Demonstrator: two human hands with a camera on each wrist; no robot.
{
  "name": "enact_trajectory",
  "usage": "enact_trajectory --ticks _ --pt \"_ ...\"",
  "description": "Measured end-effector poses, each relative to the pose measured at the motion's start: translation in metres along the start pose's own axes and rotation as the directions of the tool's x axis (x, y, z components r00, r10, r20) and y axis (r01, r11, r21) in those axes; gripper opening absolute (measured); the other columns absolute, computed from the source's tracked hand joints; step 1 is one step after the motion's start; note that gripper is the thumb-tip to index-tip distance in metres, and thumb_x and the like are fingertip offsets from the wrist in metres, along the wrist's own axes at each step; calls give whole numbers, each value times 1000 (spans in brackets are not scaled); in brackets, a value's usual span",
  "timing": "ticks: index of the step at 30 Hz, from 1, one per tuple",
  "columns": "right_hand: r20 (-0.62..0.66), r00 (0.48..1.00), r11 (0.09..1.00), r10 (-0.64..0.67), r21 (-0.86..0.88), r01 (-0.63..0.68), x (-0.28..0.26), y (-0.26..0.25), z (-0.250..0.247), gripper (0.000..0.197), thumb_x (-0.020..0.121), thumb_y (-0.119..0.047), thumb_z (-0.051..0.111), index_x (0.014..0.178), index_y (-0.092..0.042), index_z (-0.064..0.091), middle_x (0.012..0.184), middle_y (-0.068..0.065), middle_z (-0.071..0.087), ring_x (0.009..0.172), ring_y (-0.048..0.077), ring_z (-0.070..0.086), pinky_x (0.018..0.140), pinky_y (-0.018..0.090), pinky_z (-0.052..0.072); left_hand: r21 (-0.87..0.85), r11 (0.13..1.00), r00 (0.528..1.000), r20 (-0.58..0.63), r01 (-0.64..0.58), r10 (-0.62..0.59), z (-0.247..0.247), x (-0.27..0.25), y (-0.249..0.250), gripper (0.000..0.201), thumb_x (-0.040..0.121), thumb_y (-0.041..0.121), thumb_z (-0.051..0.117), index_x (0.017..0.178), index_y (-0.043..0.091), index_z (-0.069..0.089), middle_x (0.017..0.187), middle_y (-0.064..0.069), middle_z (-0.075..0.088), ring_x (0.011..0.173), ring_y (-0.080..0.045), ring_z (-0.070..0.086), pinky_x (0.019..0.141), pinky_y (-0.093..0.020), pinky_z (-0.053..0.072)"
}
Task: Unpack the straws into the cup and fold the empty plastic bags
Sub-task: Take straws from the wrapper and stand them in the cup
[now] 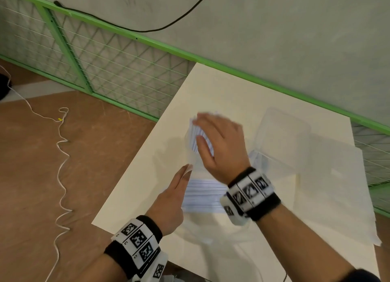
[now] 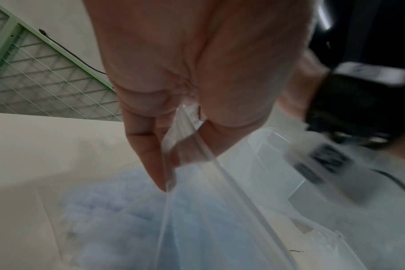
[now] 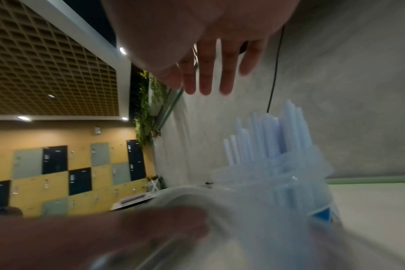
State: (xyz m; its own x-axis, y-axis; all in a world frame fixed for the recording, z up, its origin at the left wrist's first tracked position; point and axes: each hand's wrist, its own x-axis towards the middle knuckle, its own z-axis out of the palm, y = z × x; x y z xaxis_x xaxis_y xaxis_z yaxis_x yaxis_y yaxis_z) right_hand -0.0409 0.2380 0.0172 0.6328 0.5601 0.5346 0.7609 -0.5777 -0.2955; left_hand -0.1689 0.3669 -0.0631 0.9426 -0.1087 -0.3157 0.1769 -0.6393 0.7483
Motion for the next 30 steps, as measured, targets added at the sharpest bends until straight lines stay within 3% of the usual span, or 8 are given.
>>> enact_trajectory --ticks 2,4,6,8,11,16,21,30 --pt "1 999 992 -46 115 46 -34 -10 -3 30 83 -6 49 105 -14 67 104 2 70 91 24 66 74 39 53 -7 1000 1000 -4 -9 9 1 2 0 110 75 -18 42 149 45 -11 143 45 -26 112 -18 58 83 -34 55" --pt "156 988 997 -8 76 -4 -73 -14 5 26 78 -9 46 94 -20 64 85 -1 68 73 22 64 58 33 54 -25 999 999 -10 -42 42 2 5 1 111 74 -19 42 149 44 -10 147 42 -22 131 -15 45 97 -32 50" --pt "367 926 995 88 -71 -67 -111 -8 21 26 73 -10 53 91 -22 66 80 -3 66 68 22 64 50 31 51 -28 996 996 -2 -87 87 6 8 3 110 73 -21 42 150 40 -8 153 34 -17 144 -6 25 106 -27 43" --pt "501 845 978 187 -180 -109 -142 3 40 40 61 -4 70 99 -19 68 88 0 67 70 25 65 52 32 51 -21 993 993 17 -113 114 9 10 7 109 73 -21 43 150 39 -7 155 32 -15 144 -3 22 104 -27 45" --pt "555 779 941 293 -311 -133 -165 11 53 53 54 -7 80 104 -17 68 95 -1 67 73 24 63 56 34 51 -27 992 992 38 -122 123 14 11 14 108 74 -21 43 153 36 -4 155 32 -15 142 0 22 99 -23 47" --pt "552 766 911 330 -397 -106 -176 7 58 42 53 -16 85 92 -19 69 86 -3 65 74 23 60 60 34 49 -18 997 996 44 -74 75 13 11 19 106 74 -19 45 154 34 -1 155 31 -13 130 -10 41 91 -27 52" --pt "550 748 886 371 -450 -109 -178 8 61 29 51 -16 85 73 -23 67 72 -5 62 68 23 60 60 35 49 -8 999 997 58 -47 47 11 9 22 105 75 -18 45 154 34 -2 155 32 -13 124 -13 46 89 -30 53" --pt "561 743 893 365 -437 -108 -172 5 63 38 41 -10 81 75 -23 68 66 -5 61 65 22 58 58 35 49 17 999 998 58 -34 33 10 6 19 108 74 -20 43 153 38 -3 154 34 -16 116 -9 50 85 -30 53"
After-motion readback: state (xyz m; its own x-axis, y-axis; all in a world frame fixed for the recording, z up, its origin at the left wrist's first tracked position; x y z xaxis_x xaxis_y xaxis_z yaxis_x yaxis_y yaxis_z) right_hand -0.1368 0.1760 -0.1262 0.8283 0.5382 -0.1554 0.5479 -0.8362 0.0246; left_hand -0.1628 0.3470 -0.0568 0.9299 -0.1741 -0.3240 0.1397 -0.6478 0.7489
